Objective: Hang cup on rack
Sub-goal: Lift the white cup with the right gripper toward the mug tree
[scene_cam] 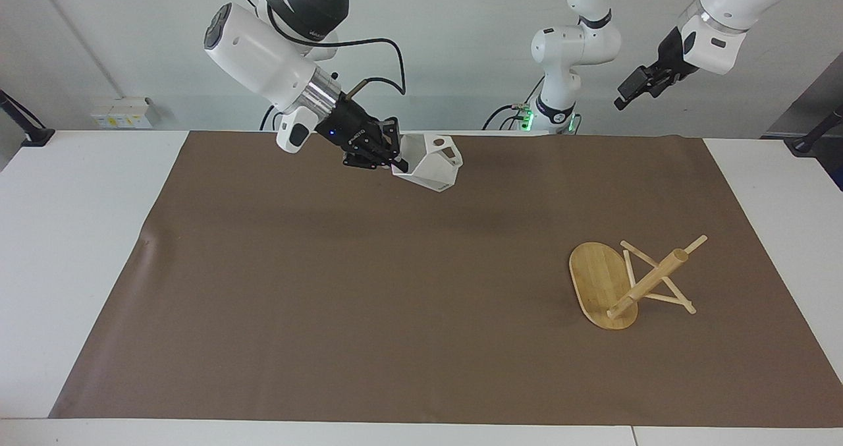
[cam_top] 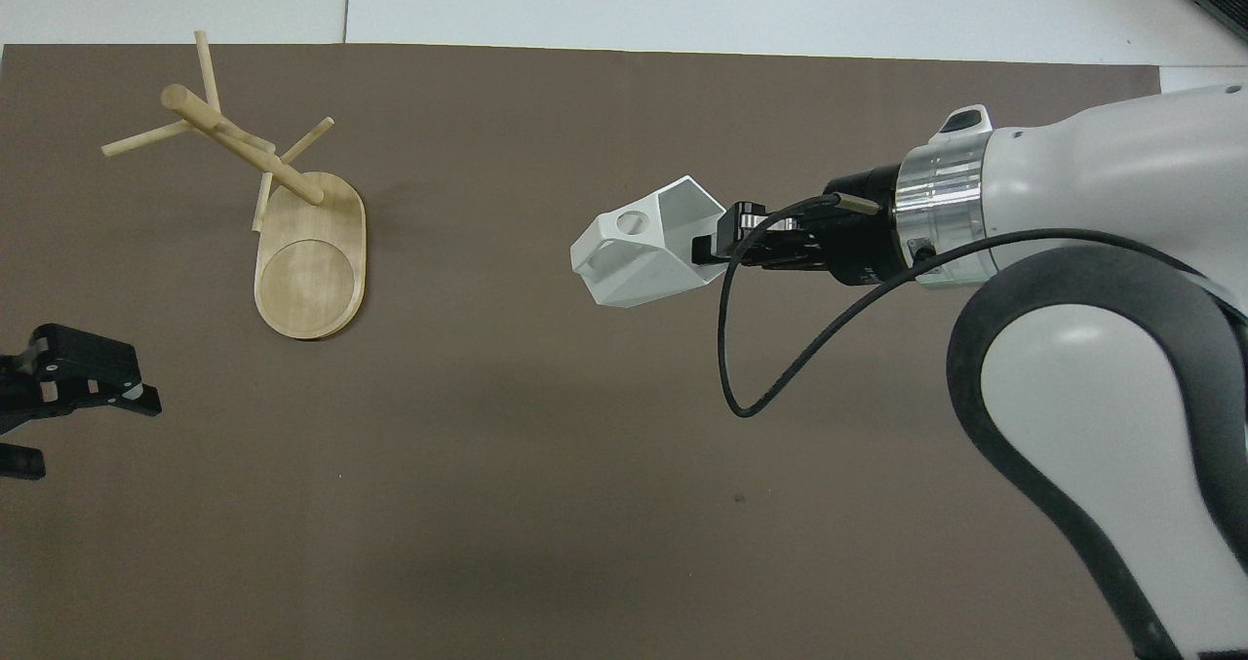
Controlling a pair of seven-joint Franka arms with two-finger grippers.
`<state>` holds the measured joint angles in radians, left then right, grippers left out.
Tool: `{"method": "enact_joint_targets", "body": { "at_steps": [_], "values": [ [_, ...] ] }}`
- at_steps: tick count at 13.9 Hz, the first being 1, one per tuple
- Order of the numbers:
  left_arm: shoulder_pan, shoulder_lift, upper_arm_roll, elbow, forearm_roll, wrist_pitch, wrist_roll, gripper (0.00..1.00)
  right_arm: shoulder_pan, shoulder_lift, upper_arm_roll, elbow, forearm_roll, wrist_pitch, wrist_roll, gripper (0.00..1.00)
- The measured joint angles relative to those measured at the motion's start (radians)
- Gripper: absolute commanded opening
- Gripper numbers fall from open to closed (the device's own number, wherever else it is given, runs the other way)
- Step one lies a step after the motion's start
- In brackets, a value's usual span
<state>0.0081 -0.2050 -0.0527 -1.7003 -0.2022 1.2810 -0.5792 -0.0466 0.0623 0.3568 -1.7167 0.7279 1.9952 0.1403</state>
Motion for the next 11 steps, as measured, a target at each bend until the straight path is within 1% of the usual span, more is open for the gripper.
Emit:
{"method": "enact_joint_targets", "body": {
  "at_steps": [3, 5, 8, 11],
  "values": [
    [0.0, -0.022, 0.0, -0.04, -0.073, 0.0, -0.156, 1.0, 0.002, 0.0, 0.064, 0.0, 0.001, 0.079, 0.077, 0.0],
    [0.001, -0.031, 0.002, -0.055, -0.116, 0.0, -0.224, 1.0, 0.006, 0.0, 0.088, 0.0, 0.001, 0.099, 0.103, 0.0],
    [0.038, -0.036, 0.007, -0.069, -0.199, 0.0, -0.321, 1.0, 0.005, 0.0, 0.089, 0.0, 0.001, 0.099, 0.106, 0.0],
    [0.073, -0.037, 0.012, -0.103, -0.291, 0.008, -0.442, 1.0, 0.005, 0.0, 0.089, 0.0, 0.001, 0.099, 0.106, 0.0]
  ]
}}
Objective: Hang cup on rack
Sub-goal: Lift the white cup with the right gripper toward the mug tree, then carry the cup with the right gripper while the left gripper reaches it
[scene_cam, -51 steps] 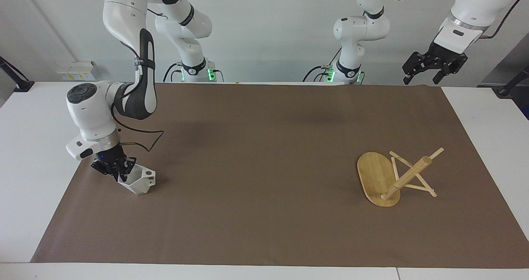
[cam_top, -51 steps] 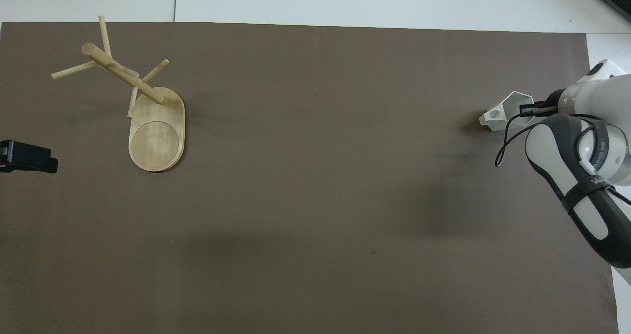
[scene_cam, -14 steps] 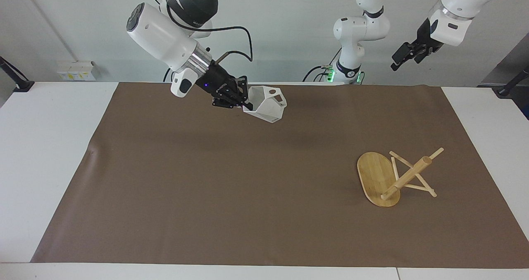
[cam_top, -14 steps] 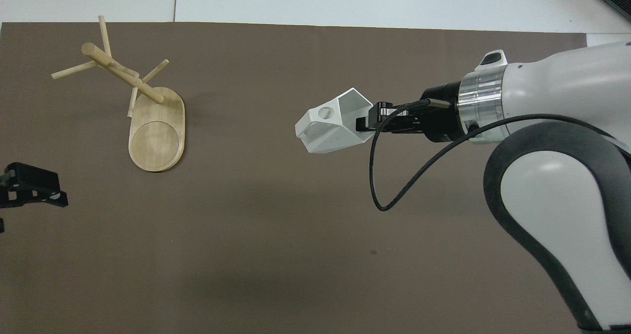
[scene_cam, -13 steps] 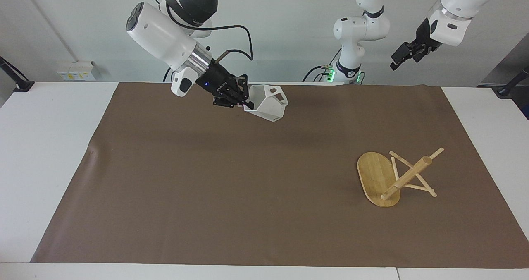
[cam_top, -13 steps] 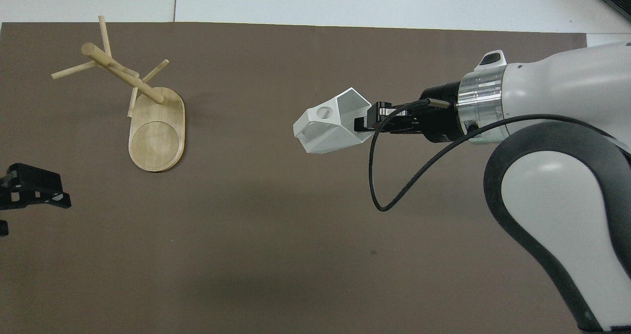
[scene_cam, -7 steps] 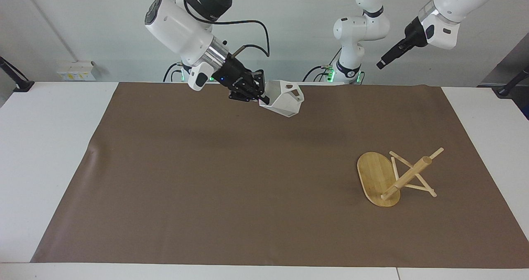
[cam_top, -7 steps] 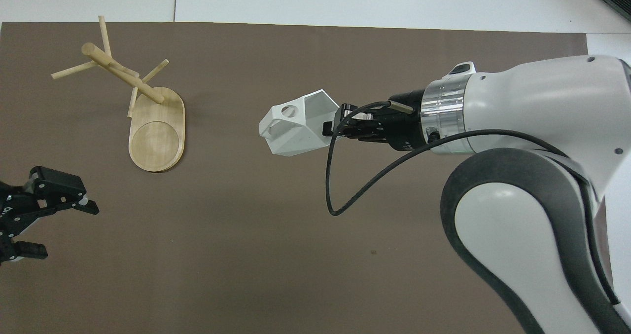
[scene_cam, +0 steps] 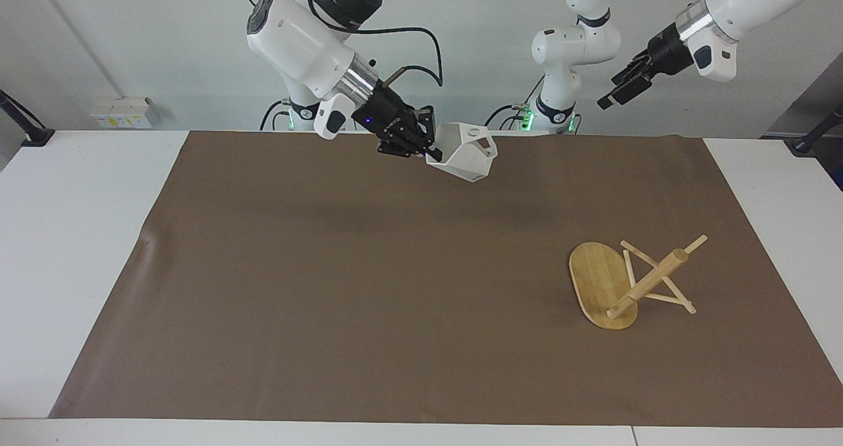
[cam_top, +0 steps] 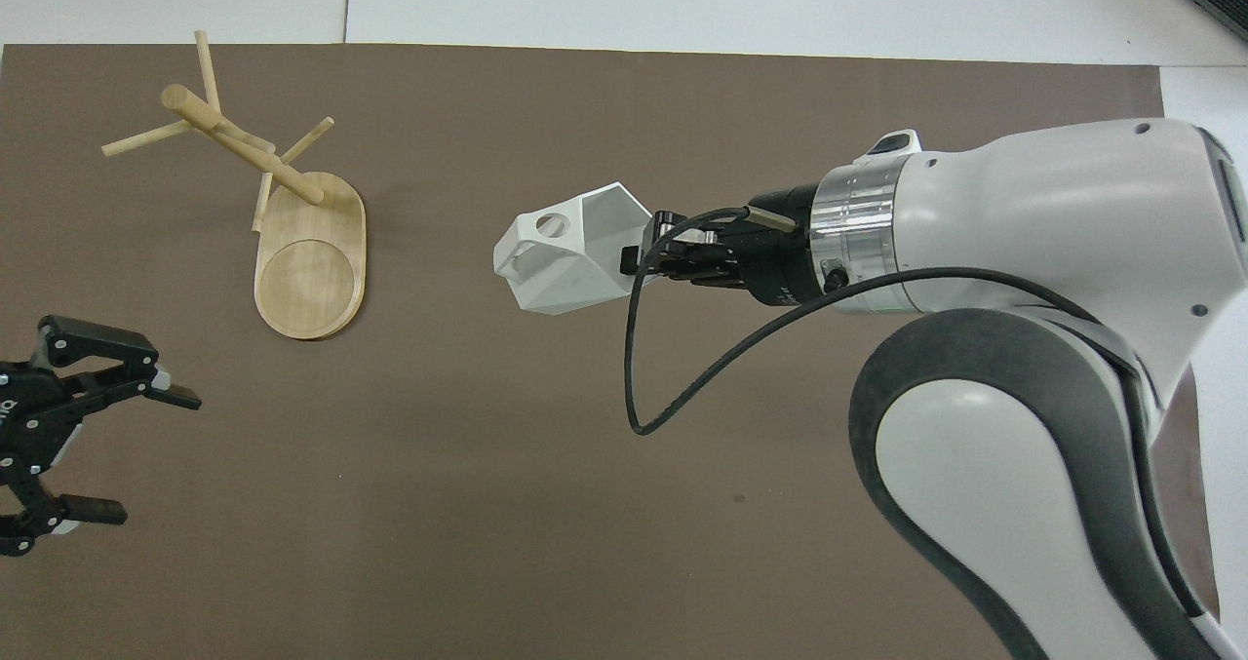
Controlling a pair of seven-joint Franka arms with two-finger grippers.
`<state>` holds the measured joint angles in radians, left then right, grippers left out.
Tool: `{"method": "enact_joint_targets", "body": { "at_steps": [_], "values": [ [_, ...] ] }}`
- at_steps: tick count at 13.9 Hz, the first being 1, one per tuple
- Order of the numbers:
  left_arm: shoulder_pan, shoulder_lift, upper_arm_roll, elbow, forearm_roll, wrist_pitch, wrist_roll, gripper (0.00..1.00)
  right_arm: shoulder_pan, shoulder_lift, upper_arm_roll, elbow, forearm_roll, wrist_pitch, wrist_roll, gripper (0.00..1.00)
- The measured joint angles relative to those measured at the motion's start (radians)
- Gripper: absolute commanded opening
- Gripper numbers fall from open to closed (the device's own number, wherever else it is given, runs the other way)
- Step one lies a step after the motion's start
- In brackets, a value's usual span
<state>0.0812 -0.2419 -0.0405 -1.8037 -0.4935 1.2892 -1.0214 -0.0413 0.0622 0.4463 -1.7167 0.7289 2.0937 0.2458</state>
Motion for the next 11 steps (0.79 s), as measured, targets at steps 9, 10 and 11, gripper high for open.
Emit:
{"method": "enact_joint_targets", "body": {
  "at_steps": [9, 10, 11],
  "values": [
    [0.002, -0.048, -0.014, -0.249, -0.431, 0.379, -0.471, 1.0, 0.001, 0.0, 0.011, 0.0, 0.0, 0.0, 0.002, 0.0],
    [0.001, -0.058, -0.017, -0.278, -0.466, 0.42, -0.497, 1.0, 0.001, 0.0, 0.015, 0.0, 0.0, 0.001, 0.009, 0.0],
    [0.001, -0.065, -0.02, -0.304, -0.497, 0.447, -0.512, 1.0, 0.001, 0.0, 0.021, 0.0, 0.0, 0.008, 0.024, 0.0]
  ]
}}
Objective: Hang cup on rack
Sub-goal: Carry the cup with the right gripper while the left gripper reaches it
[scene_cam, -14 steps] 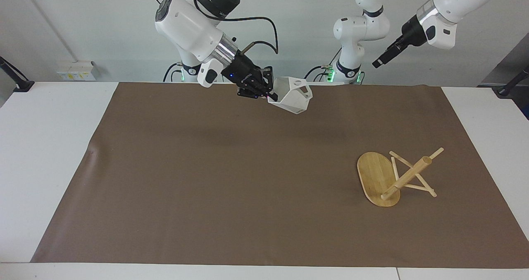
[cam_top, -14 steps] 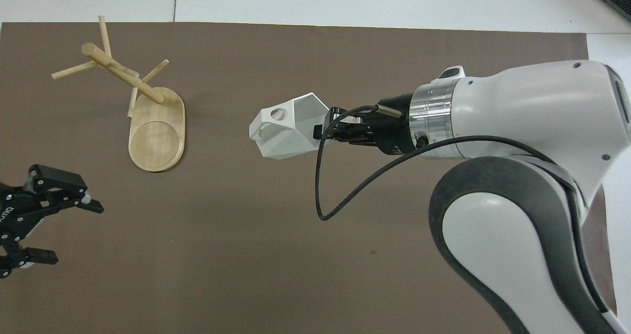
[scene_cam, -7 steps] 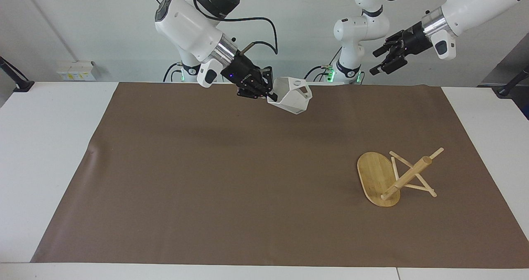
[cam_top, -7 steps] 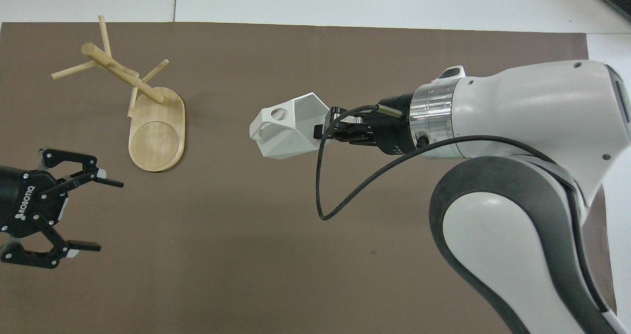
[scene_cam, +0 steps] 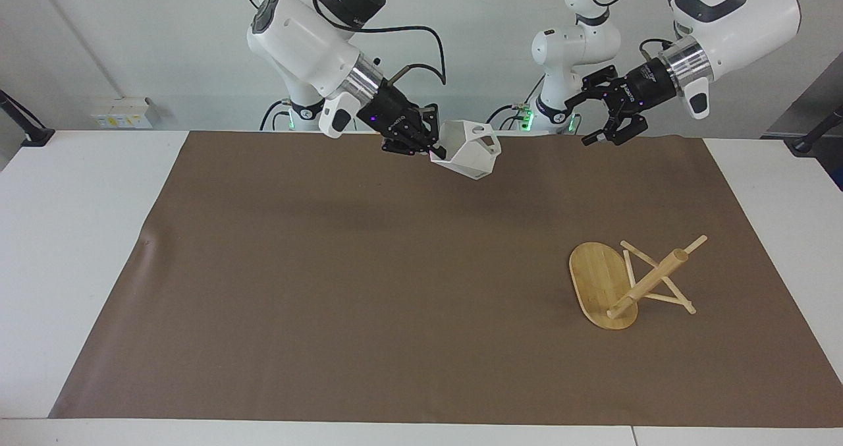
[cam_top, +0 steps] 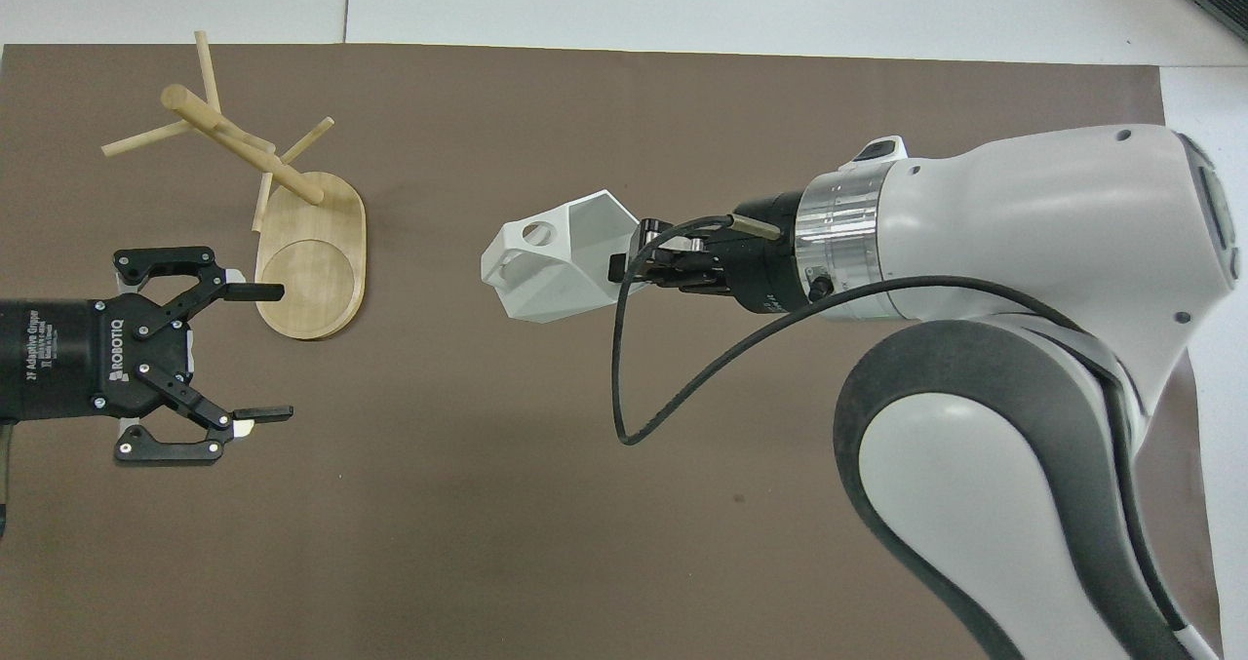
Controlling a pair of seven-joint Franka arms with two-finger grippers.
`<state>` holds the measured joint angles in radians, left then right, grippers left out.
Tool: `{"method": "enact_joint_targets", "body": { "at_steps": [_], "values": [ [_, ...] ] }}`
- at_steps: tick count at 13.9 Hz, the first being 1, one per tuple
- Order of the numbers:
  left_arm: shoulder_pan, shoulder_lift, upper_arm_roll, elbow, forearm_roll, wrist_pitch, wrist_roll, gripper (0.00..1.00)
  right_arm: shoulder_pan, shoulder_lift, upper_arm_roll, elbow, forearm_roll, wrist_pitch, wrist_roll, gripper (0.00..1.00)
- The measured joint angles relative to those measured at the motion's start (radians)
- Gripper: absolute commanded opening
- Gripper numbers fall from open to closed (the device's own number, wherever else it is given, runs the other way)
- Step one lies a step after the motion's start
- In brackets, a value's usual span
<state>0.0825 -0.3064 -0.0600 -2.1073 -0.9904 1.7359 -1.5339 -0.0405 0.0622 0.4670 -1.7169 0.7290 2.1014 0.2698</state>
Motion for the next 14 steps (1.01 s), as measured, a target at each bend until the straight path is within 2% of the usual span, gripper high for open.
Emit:
{"method": "enact_joint_targets", "body": {
  "at_steps": [4, 7, 10, 14],
  "values": [
    [-0.009, 0.017, -0.004, -0.074, -0.141, 0.085, -0.017, 1.0, 0.002, 0.005, 0.056, -0.003, 0.0, 0.089, 0.089, 0.0],
    [-0.078, 0.037, -0.007, -0.099, -0.225, 0.181, -0.018, 1.0, 0.007, 0.014, 0.103, -0.005, 0.0, 0.136, 0.149, 0.0],
    [-0.155, 0.048, -0.01, -0.099, -0.253, 0.243, -0.018, 1.0, 0.011, 0.019, 0.134, -0.011, 0.0, 0.145, 0.183, 0.0],
    [-0.171, 0.048, -0.008, -0.098, -0.253, 0.254, 0.018, 1.0, 0.031, 0.036, 0.141, -0.012, 0.0, 0.191, 0.211, 0.0]
  ]
}}
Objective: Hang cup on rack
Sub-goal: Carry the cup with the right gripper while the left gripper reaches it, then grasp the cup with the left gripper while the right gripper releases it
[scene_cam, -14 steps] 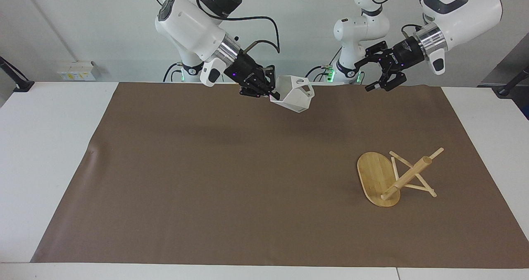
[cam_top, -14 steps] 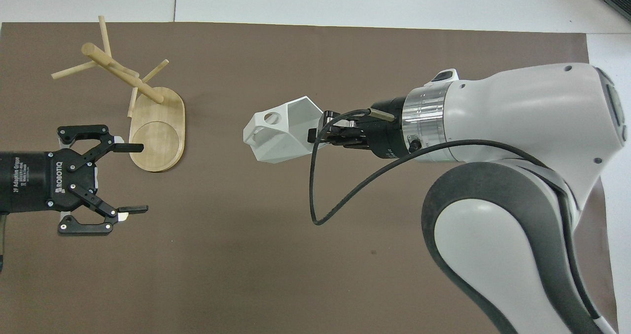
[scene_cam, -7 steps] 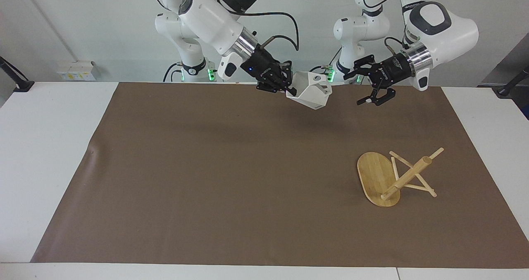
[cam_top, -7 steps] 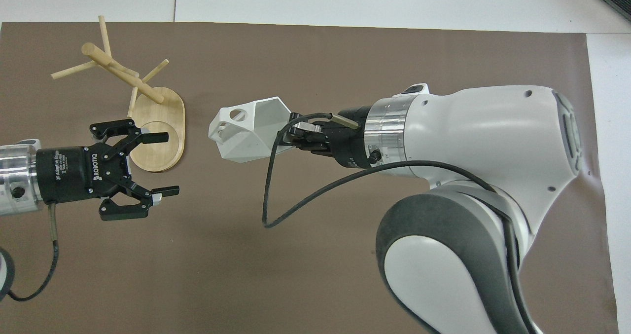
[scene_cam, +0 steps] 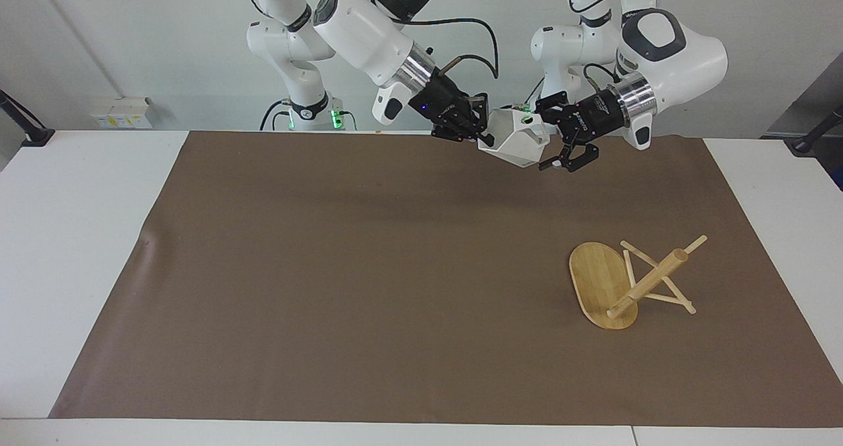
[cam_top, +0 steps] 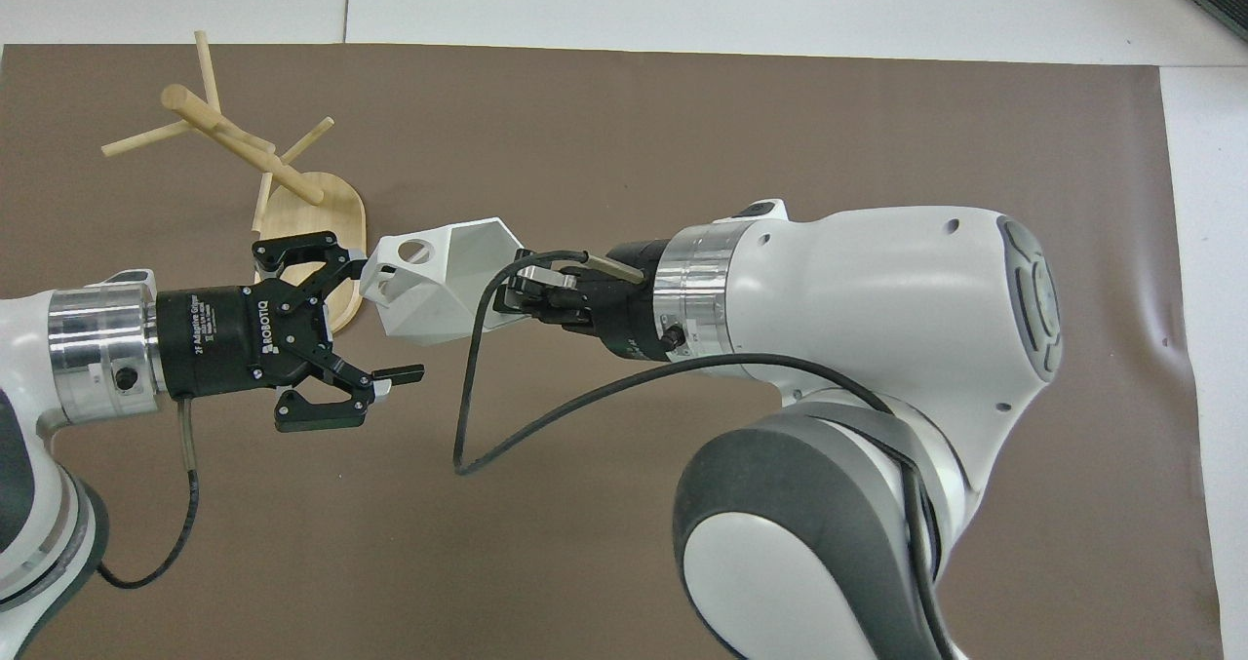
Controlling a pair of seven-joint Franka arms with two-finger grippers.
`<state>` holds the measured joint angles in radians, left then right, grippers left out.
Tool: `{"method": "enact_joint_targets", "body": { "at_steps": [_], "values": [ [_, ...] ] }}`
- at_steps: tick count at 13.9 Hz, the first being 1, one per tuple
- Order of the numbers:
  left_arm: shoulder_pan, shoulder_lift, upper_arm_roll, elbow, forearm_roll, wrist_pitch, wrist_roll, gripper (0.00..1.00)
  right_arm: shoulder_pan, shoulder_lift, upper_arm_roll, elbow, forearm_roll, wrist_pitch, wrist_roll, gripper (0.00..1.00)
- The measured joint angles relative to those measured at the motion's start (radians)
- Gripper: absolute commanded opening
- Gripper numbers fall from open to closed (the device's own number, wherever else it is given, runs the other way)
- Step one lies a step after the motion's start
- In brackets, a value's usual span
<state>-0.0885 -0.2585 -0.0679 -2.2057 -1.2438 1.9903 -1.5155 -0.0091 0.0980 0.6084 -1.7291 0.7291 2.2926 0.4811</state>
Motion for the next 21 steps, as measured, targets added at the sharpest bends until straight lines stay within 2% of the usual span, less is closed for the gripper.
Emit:
{"method": "enact_joint_targets", "body": {
  "at_steps": [5, 11, 12, 15, 16, 18, 21],
  "values": [
    [0.0, 0.0, 0.001, 0.0, 0.0, 0.0, 0.103, 1.0, 0.001, 0.007, 0.0, 0.0, 0.0, 0.002, 0.0, 0.0],
    [-0.018, 0.009, 0.0, 0.0, -0.001, 0.011, 0.125, 1.0, 0.002, 0.007, 0.0, 0.0, 0.0, 0.001, 0.0, 0.0],
    [-0.019, 0.009, 0.0, 0.0, -0.001, 0.013, 0.125, 0.95, 0.002, 0.007, 0.0, 0.0, 0.0, 0.001, 0.0, 0.0],
    [-0.021, 0.009, 0.0, 0.001, -0.002, 0.018, 0.126, 0.48, 0.003, 0.007, 0.0, -0.001, 0.0, 0.0, 0.0, 0.0],
    [-0.021, 0.01, 0.002, 0.001, -0.006, 0.025, 0.126, 0.29, 0.003, 0.007, 0.0, -0.001, 0.0, -0.005, 0.0, 0.0],
    [-0.021, 0.012, 0.006, 0.001, -0.008, 0.027, 0.136, 0.01, 0.002, 0.006, -0.001, -0.001, 0.0, -0.009, 0.0, 0.0],
    [-0.022, 0.012, 0.006, 0.002, -0.008, 0.027, 0.137, 0.0, 0.002, 0.006, -0.001, -0.001, 0.0, -0.009, 0.0, 0.01]
  ]
}}
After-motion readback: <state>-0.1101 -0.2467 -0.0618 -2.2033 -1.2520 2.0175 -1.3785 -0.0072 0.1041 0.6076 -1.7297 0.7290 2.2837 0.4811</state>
